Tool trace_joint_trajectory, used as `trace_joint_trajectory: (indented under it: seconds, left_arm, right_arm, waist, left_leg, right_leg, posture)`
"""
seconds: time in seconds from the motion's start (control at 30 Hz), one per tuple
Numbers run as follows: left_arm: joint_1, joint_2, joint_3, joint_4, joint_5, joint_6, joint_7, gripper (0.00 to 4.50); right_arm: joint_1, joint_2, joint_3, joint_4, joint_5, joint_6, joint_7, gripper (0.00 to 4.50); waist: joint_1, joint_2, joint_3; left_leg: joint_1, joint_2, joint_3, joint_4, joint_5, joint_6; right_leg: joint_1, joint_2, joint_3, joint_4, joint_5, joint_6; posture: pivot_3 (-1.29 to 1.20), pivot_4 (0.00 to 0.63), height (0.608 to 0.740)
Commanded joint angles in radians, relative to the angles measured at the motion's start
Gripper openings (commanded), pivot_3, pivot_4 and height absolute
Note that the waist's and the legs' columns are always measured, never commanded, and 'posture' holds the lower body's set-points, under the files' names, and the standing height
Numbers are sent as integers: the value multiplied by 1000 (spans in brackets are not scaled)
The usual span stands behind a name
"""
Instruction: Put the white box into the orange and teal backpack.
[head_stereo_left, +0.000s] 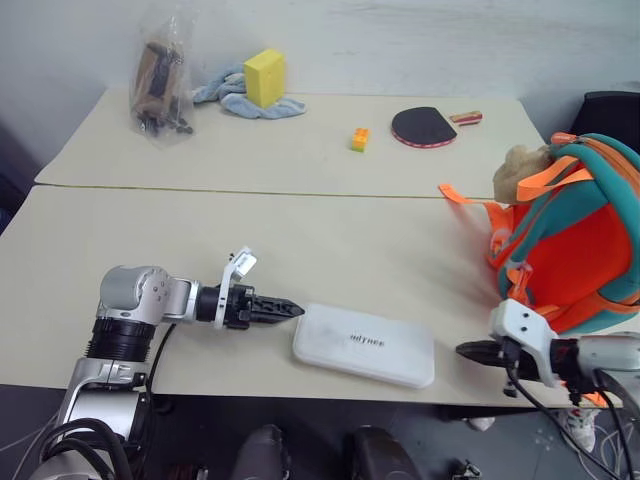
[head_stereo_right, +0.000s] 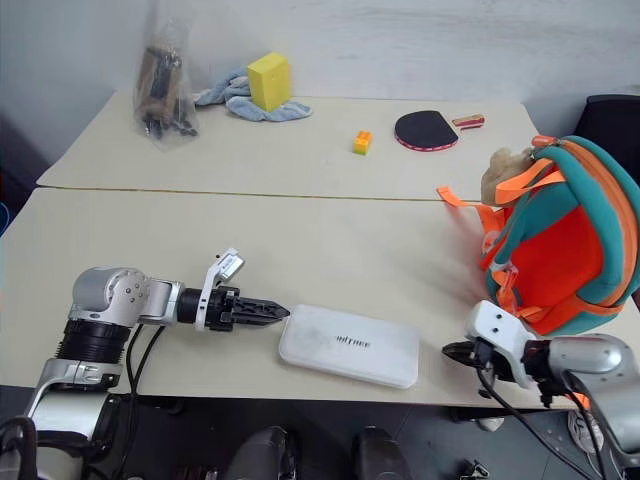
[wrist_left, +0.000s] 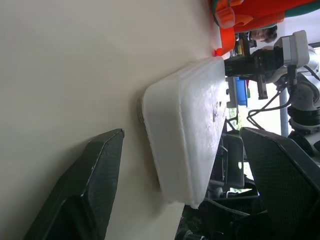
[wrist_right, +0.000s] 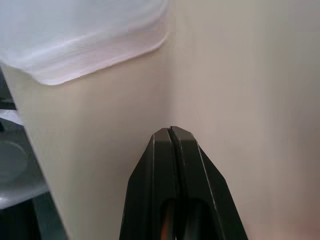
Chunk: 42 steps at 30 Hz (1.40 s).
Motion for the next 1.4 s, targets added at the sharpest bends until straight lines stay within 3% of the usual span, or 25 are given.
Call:
trace_joint_trajectory:
  seconds: [0.03, 0.5, 0.73, 1.1, 1.23, 1.33, 1.4]
  left_arm:
    - [29, 47, -56, -43, -24, 28, -23, 3925]
    - [-5, -7, -211, -2, 21, -33, -7, 3925]
    - [-29, -37, -285, 65, 50, -105, -40, 3925]
    - [-79, -69, -289, 174, 55, -185, -122, 3925]
    - [-94, -83, -285, 186, 54, -200, -152, 3057]
    - [-95, -78, -282, 196, 63, -215, -176, 2045]
    - [-93, -69, -276, 211, 72, -229, -190, 1635]
  right_arm:
    - [45, -29, -54, -82, 69, 10, 73, 0]
    - [-96, 58, 149, -113, 12, 49, -45, 0]
    - [-154, 81, 192, -88, -2, 51, -62, 0]
    - [-182, 112, 221, -78, -8, 54, -87, 0]
    - [-178, 123, 219, -78, -12, 48, -101, 0]
    - [-168, 135, 204, -81, -13, 43, -122, 0]
    - [-154, 146, 183, -93, -7, 38, -143, 0]
  waist:
    - [1, 1, 0]
    - [17, 1, 0]
    - [30, 2, 0]
    - [32, 2, -1]
    - [28, 2, -1]
    - [25, 2, -1]
    - [25, 2, 0]
  left_leg:
    - [0, 0, 0, 0, 0, 0]
    - [0, -2, 0, -1, -1, 1]
    - [0, -2, 0, -1, -1, 2]
    - [0, -3, 0, 0, -2, 4]
    - [-1, -3, 0, 0, -3, 4]
    - [-6, -2, 0, 0, -2, 4]
    - [-10, -2, -2, 1, -2, 4]
  right_leg:
    - [0, 0, 0, 0, 0, 0]
    - [1, -2, 0, -4, 0, 0]
    - [1, -2, 0, -4, 0, 0]
    - [2, -4, 0, -4, 0, 0]
    - [1, -4, 0, -4, 0, 0]
    - [-3, -4, -1, -4, 0, 0]
    - [-6, -4, -2, -4, 0, 0]
  posture:
    - [0, 150, 740]
    - [0, 150, 740]
    - [0, 150, 740]
    - [0, 150, 740]
    - [0, 150, 740]
    - [0, 150, 740]
    - [0, 150, 740]
